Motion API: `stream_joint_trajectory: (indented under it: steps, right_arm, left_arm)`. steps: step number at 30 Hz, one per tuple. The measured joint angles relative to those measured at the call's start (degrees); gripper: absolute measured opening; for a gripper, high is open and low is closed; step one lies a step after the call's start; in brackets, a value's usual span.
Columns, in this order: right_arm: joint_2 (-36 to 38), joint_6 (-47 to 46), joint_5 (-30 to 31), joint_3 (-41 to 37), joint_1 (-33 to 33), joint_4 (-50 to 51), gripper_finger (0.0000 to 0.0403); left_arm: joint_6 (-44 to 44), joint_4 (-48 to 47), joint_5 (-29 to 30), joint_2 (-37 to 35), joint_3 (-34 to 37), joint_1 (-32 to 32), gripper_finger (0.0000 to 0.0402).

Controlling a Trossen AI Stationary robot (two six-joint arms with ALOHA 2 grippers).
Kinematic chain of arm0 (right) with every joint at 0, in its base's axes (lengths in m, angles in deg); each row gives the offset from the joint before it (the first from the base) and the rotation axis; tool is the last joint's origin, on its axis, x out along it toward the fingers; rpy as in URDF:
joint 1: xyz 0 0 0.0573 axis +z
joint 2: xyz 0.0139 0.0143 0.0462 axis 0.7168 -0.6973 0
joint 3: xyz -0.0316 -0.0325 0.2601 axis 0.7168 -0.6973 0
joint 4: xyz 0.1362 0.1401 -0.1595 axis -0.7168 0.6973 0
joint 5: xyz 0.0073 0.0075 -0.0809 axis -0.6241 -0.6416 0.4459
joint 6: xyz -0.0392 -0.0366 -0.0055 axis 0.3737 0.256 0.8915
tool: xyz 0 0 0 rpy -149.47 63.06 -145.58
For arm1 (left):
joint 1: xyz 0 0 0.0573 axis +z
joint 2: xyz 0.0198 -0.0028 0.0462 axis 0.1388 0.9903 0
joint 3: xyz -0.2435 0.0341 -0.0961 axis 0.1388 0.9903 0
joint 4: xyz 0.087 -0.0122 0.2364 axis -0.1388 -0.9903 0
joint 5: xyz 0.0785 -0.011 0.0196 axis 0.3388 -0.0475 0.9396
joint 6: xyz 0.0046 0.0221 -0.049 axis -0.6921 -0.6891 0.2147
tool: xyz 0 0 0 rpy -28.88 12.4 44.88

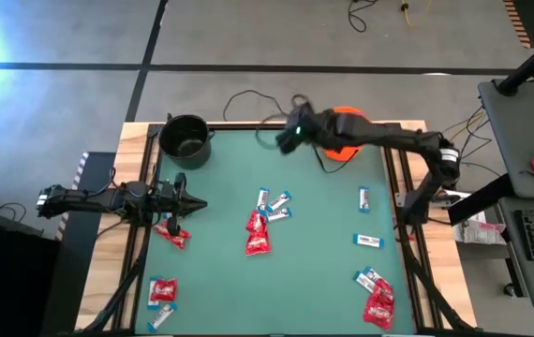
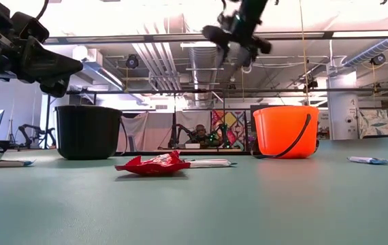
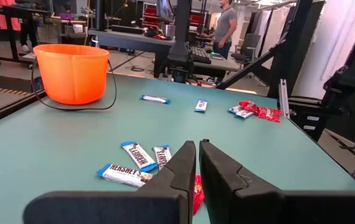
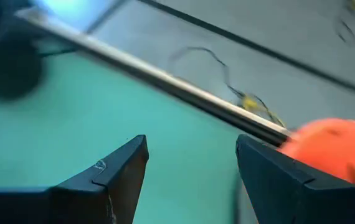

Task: Sort candy by brand, put in halloween buckets
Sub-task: Put the red candy into the orange bucket

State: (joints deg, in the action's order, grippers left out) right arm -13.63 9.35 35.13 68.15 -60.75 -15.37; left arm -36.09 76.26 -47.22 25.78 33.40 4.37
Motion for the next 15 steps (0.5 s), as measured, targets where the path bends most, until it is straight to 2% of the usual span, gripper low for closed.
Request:
stream_joint_trajectory:
  steps: [4,6,10,15]
  right_arm:
    - [-0.1,12.0,-0.1,-1.5,8.3,-4.8,0.0241]
    - [-0.2,15.0,-0.4,-2.3,12.0,-5.3,0.0246]
    - [-0.2,11.5,-0.2,-4.5,17.5,-7.8,0.0257]
    - [-0.2,11.7,-0.1,-10.4,23.1,-14.9,0.0276]
  left_arm:
    - [0.0,0.0,0.0,0.0,0.0,0.0,0.0006]
    - [0.0,0.0,0.0,0.0,0.0,0.0,0.0006]
    - [0.0,0.0,0.0,0.0,0.0,0.0,0.0007]
    - [0.0,0.0,0.0,0.0,0.0,0.0,0.0006]
